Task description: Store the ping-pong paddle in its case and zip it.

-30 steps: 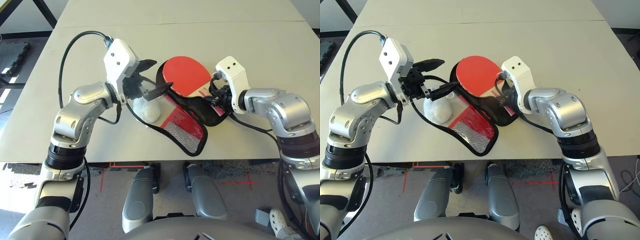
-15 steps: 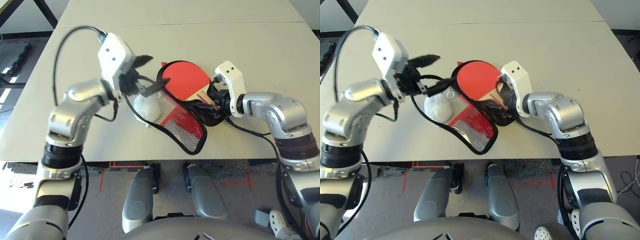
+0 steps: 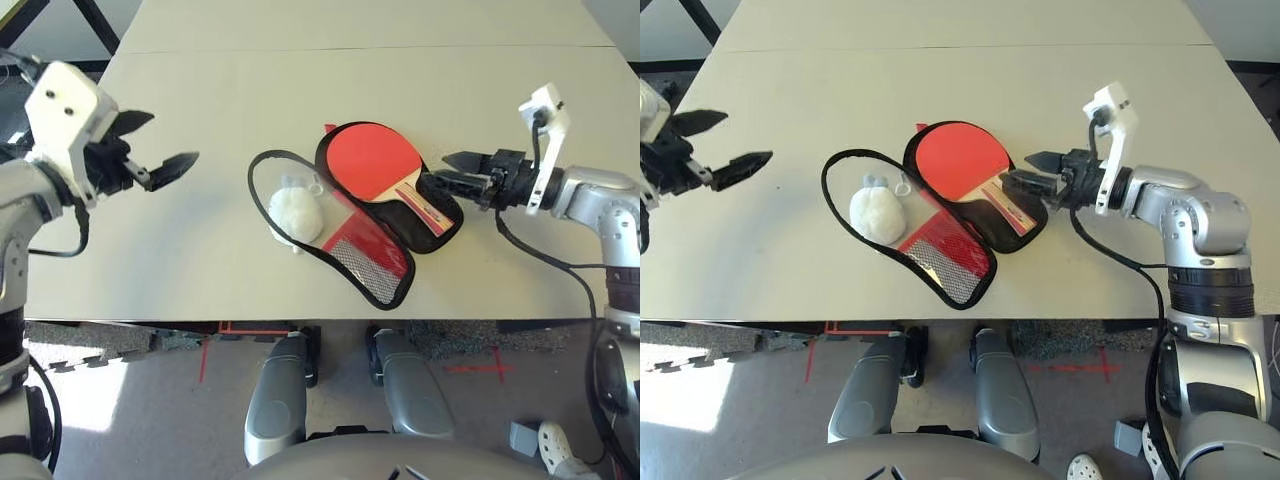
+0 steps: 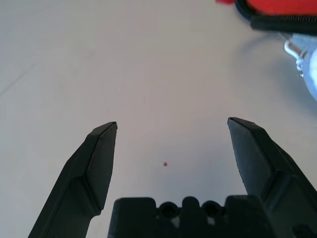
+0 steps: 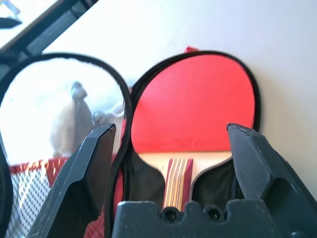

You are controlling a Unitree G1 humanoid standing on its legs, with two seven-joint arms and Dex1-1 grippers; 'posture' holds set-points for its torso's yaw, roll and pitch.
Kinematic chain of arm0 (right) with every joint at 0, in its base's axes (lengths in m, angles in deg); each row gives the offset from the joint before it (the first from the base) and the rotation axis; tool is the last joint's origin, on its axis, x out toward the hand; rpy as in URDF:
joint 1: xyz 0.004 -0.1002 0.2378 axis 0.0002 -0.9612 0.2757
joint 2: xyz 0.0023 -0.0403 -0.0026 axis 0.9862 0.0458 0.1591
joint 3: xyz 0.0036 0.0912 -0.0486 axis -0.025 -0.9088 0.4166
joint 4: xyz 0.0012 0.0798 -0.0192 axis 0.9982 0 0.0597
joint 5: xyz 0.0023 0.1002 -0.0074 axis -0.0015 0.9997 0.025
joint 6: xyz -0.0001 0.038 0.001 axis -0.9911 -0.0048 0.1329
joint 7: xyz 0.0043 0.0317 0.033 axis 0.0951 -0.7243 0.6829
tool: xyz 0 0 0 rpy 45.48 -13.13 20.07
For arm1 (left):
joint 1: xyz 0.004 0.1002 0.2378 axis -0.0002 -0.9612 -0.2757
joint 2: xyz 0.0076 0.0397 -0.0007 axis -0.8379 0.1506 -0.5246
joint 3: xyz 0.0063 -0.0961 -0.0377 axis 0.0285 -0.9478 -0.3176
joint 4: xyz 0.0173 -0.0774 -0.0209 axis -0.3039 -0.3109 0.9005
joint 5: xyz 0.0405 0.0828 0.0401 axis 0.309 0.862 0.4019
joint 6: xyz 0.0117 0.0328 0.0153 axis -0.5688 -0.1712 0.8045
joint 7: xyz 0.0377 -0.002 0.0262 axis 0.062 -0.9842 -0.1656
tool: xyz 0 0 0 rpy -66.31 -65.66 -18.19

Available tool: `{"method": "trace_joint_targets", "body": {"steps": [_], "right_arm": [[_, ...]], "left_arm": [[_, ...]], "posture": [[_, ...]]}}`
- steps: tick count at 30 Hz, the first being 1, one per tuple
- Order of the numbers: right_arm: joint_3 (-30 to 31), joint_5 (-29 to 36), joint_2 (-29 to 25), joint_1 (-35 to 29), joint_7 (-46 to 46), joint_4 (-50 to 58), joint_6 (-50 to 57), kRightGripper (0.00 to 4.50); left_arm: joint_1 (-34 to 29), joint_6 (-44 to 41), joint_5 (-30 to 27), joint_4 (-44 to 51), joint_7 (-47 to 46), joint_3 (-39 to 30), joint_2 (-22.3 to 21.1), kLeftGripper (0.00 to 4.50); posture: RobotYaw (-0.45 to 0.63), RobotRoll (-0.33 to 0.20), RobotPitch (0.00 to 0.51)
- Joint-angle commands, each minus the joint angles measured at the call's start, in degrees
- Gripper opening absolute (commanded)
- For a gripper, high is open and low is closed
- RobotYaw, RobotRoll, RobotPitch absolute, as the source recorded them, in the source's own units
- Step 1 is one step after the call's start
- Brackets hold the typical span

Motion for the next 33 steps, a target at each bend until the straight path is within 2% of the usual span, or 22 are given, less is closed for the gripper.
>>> {"method": "trace_joint_targets", "body": {"steps": [1,4,8,10,13,17,20,23,27,30,33], "right_arm": [[-4.37,3.66,0.69,0.64,1.08,-5.37,0.48,4.44],[-3.26,1.71,-1.68,0.73,2.47,-8.65,-1.03,4.44],[-3.85,0.87,-4.22,2.64,5.76,-15.56,-4.60,4.44],[-3.37,-0.71,-5.40,3.40,5.82,-18.40,-6.37,4.44],[-3.41,-0.98,-7.05,4.49,8.35,-22.17,-7.51,4.44],[-2.97,-0.32,-8.68,5.57,10.62,-23.11,-4.50,4.44],[-1.25,-1.19,-10.21,5.24,12.84,-23.17,-3.06,4.44],[0.57,-1.82,-11.93,4.05,15.12,-22.50,-1.22,4.44],[2.36,-1.61,-12.73,2.03,17.19,-20.38,0.81,4.44],[3.71,-2.19,-12.07,1.20,17.20,-20.11,1.10,4.44],[5.64,-3.36,-10.32,1.31,16.50,-20.62,0.82,4.44]], "left_arm": [[-0.81,-2.06,-1.11,3.83,1.08,3.01,0.83,4.50],[0.42,-5.46,-2.84,8.57,1.09,8.29,3.24,4.50],[7.91,-14.57,-8.77,16.55,-1.16,15.00,10.16,4.50],[12.90,-16.66,-8.98,17.92,-2.67,19.25,14.35,4.50],[20.02,-14.76,-3.49,16.75,-4.78,30.29,21.88,4.50],[26.29,-10.30,3.25,8.99,-9.58,38.44,33.18,4.50],[27.54,-6.48,7.51,4.25,-10.72,41.72,37.26,4.50],[26.53,-5.24,8.45,3.96,-9.27,40.70,36.15,4.50],[24.24,-6.51,6.63,6.91,-5.76,36.58,30.41,4.50],[22.77,-6.85,6.32,8.24,-3.52,34.84,26.10,4.50],[22.04,-7.44,5.89,9.01,-2.54,33.34,24.30,4.50]], "posture": [[0.16,0.000,0.262],[0.15,0.000,0.265],[0.13,0.000,0.266],[0.13,0.000,0.265],[0.13,0.000,0.266],[0.12,0.000,0.269],[0.10,0.000,0.271],[0.10,0.000,0.275],[0.10,0.000,0.279],[0.10,0.000,0.279],[0.10,0.000,0.281]]}}
